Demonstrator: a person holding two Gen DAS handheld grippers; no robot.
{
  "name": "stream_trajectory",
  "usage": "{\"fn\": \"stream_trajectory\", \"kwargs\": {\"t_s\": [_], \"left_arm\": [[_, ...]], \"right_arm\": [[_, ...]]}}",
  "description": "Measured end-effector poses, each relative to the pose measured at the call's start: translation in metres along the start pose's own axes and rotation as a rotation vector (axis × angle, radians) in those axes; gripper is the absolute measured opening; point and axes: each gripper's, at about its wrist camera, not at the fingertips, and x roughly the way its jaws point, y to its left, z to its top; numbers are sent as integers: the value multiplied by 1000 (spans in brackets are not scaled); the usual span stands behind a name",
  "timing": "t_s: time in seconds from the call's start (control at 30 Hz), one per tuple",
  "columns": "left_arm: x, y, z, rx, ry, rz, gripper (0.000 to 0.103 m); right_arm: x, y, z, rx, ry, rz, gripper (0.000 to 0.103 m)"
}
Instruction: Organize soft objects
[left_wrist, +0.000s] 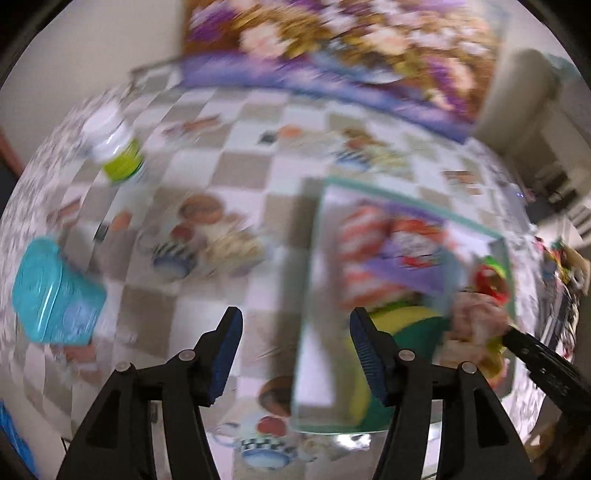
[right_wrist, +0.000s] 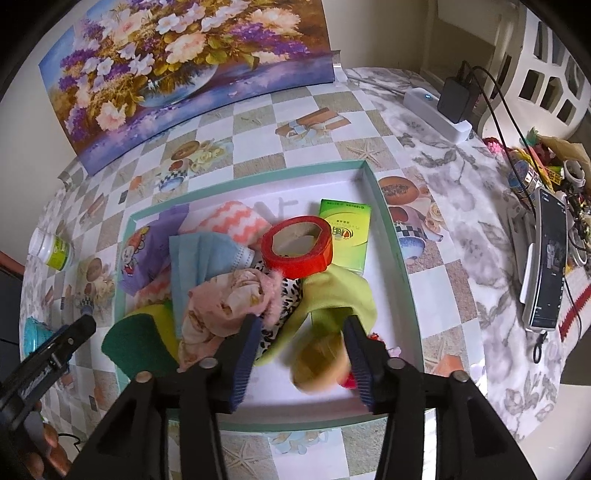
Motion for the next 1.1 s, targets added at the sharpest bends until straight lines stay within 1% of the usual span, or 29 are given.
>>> {"fn": "stream_trajectory", "kwargs": {"t_s": [0.07, 0.1, 0.13, 0.17, 0.3, 0.33, 0.43, 0.53, 0.57, 0.6, 0.67, 0.77, 0.93, 1.03, 1.1], "left_arm": [[4, 10, 1, -29, 15, 16, 63], [4, 14, 1, -37, 16, 23, 66], [5, 17, 1, -44, 16, 30, 80], [5, 20, 2, -49, 12, 38, 88], [4, 22, 2, -44, 0, 57, 89], [4, 22, 3, -42, 1, 61, 92], [7, 23, 3, -42, 7, 73, 93], [7, 27, 3, -49, 4, 80, 93], [7, 29, 3, -51, 2, 82, 93], [6, 30, 3, -54, 0, 85, 93], [5, 33, 3, -61, -4, 88, 94], [5, 36, 3, -68, -9, 91, 97], [2, 38, 2, -65, -18, 87, 97], [0, 37, 1, -54, -19, 72, 97], [-2, 36, 0, -43, -22, 81, 97]], "right_arm": [[0, 0, 0, -2, 1, -6, 58], [1, 1, 0, -3, 4, -10, 59], [2, 1, 0, -4, 6, -12, 59], [2, 1, 0, -5, 9, -15, 61], [5, 2, -1, -10, 19, -35, 71], [6, 2, -1, -11, 20, -41, 72], [5, 4, -2, -15, 16, -59, 75], [2, 6, -2, -19, 4, -67, 84], [1, 7, -2, -22, -5, -71, 88], [-1, 8, -3, -25, -17, -77, 95], [-4, 12, -3, -33, -36, -88, 103], [-5, 19, -5, -61, -39, -100, 103], [-1, 31, -11, -89, -25, -98, 103], [-4, 40, -15, -109, -40, -88, 103], [-7, 46, -18, -123, -53, -86, 103]]}}
